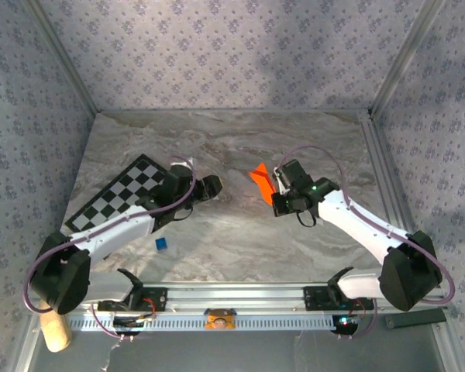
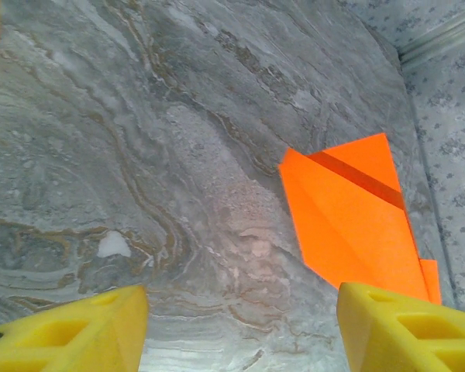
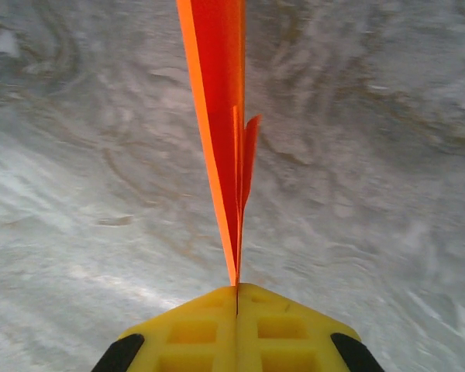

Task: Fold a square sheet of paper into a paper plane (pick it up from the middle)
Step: Turn over the paper at the center of the table.

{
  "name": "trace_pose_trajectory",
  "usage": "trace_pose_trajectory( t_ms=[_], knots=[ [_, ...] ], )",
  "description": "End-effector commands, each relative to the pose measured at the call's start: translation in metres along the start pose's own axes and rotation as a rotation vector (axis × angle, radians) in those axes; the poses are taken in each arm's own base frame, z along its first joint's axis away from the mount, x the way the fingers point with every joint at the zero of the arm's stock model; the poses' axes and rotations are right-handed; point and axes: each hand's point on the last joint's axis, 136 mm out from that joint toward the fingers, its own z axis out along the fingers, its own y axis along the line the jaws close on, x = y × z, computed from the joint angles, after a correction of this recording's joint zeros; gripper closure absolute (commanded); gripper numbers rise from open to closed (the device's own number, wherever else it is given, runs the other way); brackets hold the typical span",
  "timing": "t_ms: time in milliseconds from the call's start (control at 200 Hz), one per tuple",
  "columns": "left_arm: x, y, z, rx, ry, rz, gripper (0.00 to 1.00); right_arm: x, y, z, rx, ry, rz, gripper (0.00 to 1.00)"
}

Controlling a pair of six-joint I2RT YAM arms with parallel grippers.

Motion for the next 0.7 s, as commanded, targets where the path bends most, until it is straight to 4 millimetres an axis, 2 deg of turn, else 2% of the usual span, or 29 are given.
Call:
trace_pose_trajectory(
  t_ms=[0, 285, 510, 695],
  knots=[
    [-0.011, 0.006, -0.009, -0.021, -0.058, -0.016, 0.34, 0.008, -0.033, -0.003, 0.202, 0.051, -0.030, 0.98],
    [-0.015, 0.023, -0.019, -0.056, -0.093, -0.056, 0.28, 0.007, -0.043, -0.003, 0.436, 0.095, -0.177, 0.99],
    [-0.013, 0.031, -0.021, -0.071, -0.097, -0.081, 0.28, 0.004, -0.036, -0.007, 0.545, 0.071, -0.259, 1.00],
    [-0.013, 0.033, -0.020, -0.077, -0.095, -0.089, 0.27, 0.009, -0.015, 0.001, 0.516, 0.080, -0.348, 0.99]
  ],
)
